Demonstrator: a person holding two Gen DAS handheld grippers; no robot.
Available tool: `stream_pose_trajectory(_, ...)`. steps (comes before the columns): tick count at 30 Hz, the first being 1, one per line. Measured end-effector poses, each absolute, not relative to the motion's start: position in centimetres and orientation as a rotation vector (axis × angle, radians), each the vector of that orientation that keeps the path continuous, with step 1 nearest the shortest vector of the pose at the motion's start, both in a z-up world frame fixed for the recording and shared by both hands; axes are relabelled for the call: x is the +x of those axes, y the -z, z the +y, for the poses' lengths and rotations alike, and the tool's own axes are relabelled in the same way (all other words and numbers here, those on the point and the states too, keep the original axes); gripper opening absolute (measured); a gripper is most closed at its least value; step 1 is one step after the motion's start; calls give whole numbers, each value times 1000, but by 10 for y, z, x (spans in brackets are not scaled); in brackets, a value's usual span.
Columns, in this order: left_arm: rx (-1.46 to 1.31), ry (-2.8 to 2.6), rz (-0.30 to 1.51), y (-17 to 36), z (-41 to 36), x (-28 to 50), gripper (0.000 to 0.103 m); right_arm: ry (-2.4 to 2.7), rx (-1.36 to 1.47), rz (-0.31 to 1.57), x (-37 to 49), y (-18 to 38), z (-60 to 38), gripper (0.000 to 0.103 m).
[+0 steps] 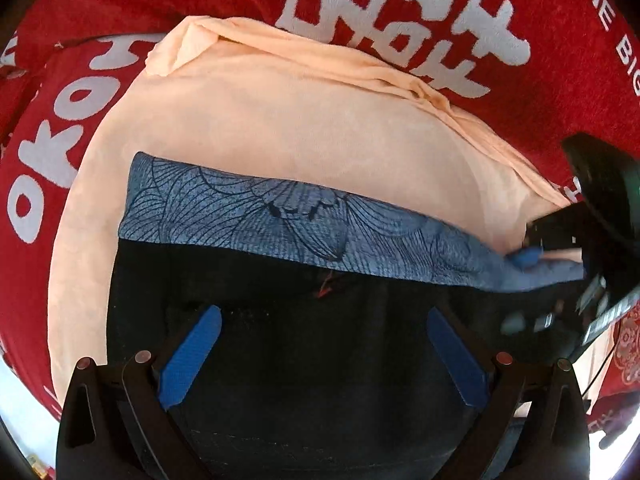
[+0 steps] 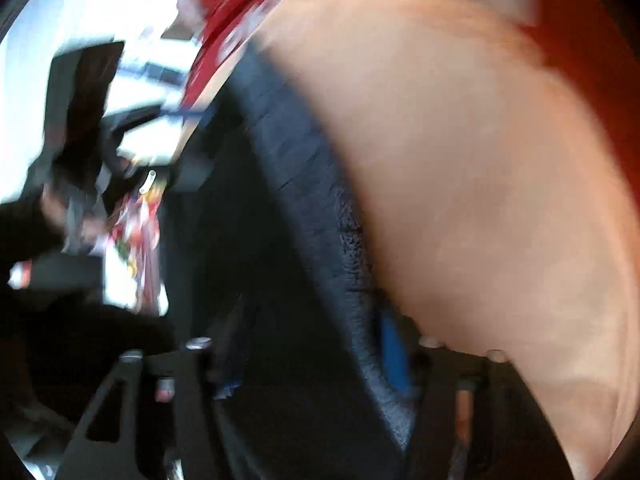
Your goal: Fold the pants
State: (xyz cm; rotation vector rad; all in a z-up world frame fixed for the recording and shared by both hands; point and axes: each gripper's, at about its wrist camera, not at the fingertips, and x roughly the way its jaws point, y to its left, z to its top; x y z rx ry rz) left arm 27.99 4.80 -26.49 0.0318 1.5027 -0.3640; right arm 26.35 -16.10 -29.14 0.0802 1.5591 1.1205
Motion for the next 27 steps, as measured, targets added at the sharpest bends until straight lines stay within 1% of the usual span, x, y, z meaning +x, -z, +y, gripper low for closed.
stream_pose_trajectory(2, 13, 369, 1503, 264, 53, 280, 103, -1081, 45, 1550, 264, 296, -160, 57)
stream_pose_trajectory(4, 5, 366, 1513, 264, 55, 281, 103, -1061, 135, 1576, 271, 300, -166, 57)
stream_pose_trajectory(5, 0, 360, 1518, 264, 58, 281, 103, -1059, 126, 1589, 271, 299, -166, 46)
stream_pose_trajectory(6, -21, 355, 1527, 262, 64, 282, 103, -1065, 75, 1597, 267, 296, -162, 31)
stream_pose_trajectory(7, -54, 345, 1542, 262, 66, 285, 103, -1058, 54, 1614, 269, 296, -156, 10)
stream_pose_trajectory(8, -94, 329, 1554, 261, 70, 289, 103, -1054, 37, 1605, 264, 293, -154, 10)
stream_pose_trajectory(13, -382, 91, 1599, 261, 96, 315, 103, -863, -160, 1388, 224, 255, -137, 10)
stream_pose_trajectory(14, -403, 51, 1598, 260, 98, 319, 103, -821, -200, 1340, 212, 245, -139, 10)
stream_pose_trajectory(17, -414, -67, 1588, 260, 94, 333, 103, -709, -316, 1239, 176, 227, -120, 10)
stream_pose_trajectory(20, -305, -202, 1663, 275, 86, 340, 103, -661, -421, 1179, 155, 223, -109, 10)
stream_pose_trajectory(22, -271, -205, 1673, 281, 81, 340, 103, -646, -425, 1162, 152, 221, -120, 10)
stream_pose_trajectory(23, -246, -203, 1662, 281, 78, 339, 101, -639, -438, 1148, 148, 220, -118, 10)
stream_pose_trajectory(24, -234, -203, 1644, 281, 78, 338, 95, -631, -447, 1135, 145, 219, -116, 10)
stream_pose_trajectory(25, -238, -200, 1639, 281, 79, 336, 69, -626, -447, 1129, 142, 218, -113, 10)
stream_pose_trajectory(26, -243, -206, 1646, 282, 81, 332, 54, -622, -449, 1119, 141, 215, -114, 10)
stream_pose_trajectory(27, -262, -208, 1639, 280, 84, 329, 51, -621, -459, 1111, 140, 213, -112, 10)
